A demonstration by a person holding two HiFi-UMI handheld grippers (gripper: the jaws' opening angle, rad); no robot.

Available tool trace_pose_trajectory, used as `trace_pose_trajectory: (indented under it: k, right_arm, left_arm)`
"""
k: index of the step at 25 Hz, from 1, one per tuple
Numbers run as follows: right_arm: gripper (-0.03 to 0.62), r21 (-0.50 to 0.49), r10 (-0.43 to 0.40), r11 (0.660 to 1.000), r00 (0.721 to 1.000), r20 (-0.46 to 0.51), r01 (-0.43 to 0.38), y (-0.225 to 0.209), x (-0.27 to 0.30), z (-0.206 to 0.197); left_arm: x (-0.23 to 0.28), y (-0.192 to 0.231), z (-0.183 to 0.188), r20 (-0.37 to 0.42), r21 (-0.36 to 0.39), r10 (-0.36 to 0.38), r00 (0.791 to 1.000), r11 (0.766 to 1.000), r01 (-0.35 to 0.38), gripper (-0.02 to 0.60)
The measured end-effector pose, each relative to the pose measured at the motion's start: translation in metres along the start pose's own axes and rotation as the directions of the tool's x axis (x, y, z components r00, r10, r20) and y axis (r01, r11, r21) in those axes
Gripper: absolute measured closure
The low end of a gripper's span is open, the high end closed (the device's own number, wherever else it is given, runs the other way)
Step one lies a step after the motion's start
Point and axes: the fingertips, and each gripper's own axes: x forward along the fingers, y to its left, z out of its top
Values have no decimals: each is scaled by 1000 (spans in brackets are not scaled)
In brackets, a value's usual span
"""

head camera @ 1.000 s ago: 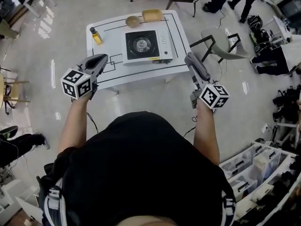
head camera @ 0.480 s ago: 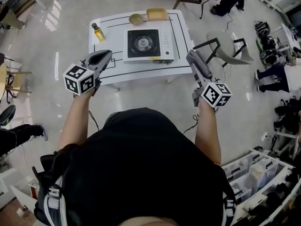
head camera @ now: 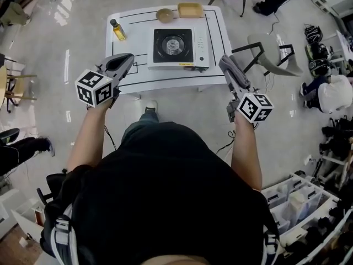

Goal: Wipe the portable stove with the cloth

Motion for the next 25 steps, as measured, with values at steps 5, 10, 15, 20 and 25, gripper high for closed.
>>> trace_pose_trajectory:
  k: [5, 10, 15, 20, 25]
  right_arm:
    - [479, 9, -23, 1000, 1000, -19, 23, -5, 27, 0]
    - [479, 19, -50, 999, 998, -36, 50, -7, 59, 5]
    - [479, 24, -64, 998, 997, -41, 66, 2, 96, 13]
    - [479, 21, -96, 995, 994, -44, 97, 6, 127, 24]
    - [479, 21, -135, 990, 990, -43, 136, 8, 153, 30]
  left_arm:
    - [20, 24, 3, -9, 0, -33, 999, 999, 33, 558]
    - [35, 59, 24, 26, 11, -62, 998, 998, 62, 558]
    - [42, 104, 40, 53, 11, -79, 995, 997, 79, 558]
    - [51, 144, 48, 53, 4, -101, 993, 995, 101, 558]
    - [65, 178, 52, 50, 0, -138, 989, 990, 138, 558]
